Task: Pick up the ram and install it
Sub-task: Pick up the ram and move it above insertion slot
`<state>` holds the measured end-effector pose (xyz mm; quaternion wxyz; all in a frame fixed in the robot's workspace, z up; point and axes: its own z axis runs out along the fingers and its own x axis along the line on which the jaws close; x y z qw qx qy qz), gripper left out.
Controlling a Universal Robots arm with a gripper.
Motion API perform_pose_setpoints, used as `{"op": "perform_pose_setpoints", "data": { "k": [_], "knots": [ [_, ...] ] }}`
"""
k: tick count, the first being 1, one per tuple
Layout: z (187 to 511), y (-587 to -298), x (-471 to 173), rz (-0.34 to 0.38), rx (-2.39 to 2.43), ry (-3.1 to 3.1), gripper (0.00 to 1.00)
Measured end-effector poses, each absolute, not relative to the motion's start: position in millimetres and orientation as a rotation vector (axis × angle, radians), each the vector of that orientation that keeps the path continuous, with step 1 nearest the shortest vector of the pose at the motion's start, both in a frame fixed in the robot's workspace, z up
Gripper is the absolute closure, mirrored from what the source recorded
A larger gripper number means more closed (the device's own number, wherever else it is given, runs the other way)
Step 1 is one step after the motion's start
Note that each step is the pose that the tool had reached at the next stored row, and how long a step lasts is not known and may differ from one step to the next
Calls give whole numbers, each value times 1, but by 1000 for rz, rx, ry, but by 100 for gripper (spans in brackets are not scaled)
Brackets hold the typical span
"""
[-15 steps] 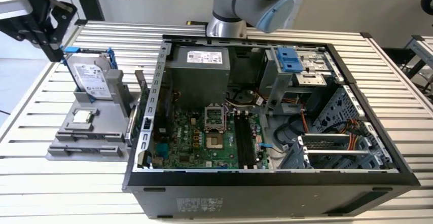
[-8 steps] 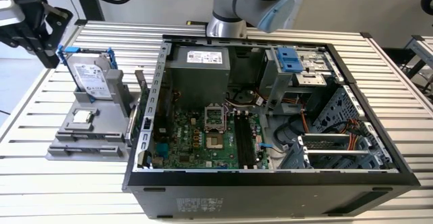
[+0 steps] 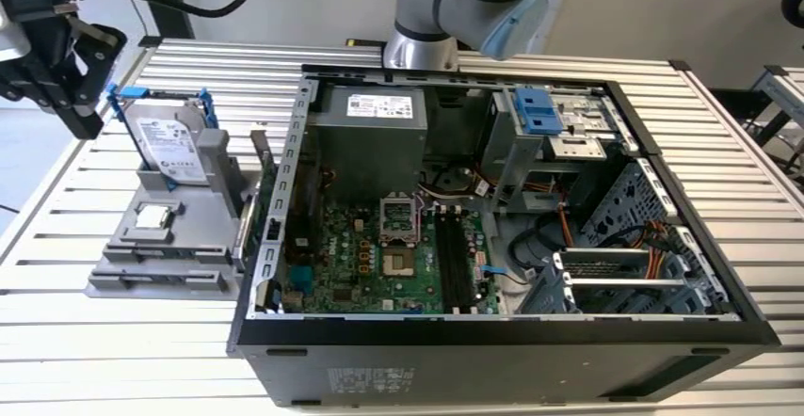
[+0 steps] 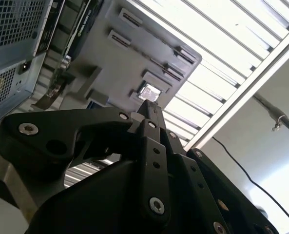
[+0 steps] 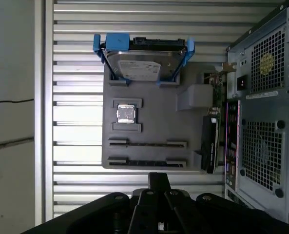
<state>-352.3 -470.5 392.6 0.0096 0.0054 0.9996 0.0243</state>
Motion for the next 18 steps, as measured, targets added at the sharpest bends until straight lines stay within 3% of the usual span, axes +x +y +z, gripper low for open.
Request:
{"op": "perform_pose_setpoints", "data": {
  "k": [18],
  "knots": [
    [393, -494, -353, 76, 17, 3122, 100]
  ]
}}
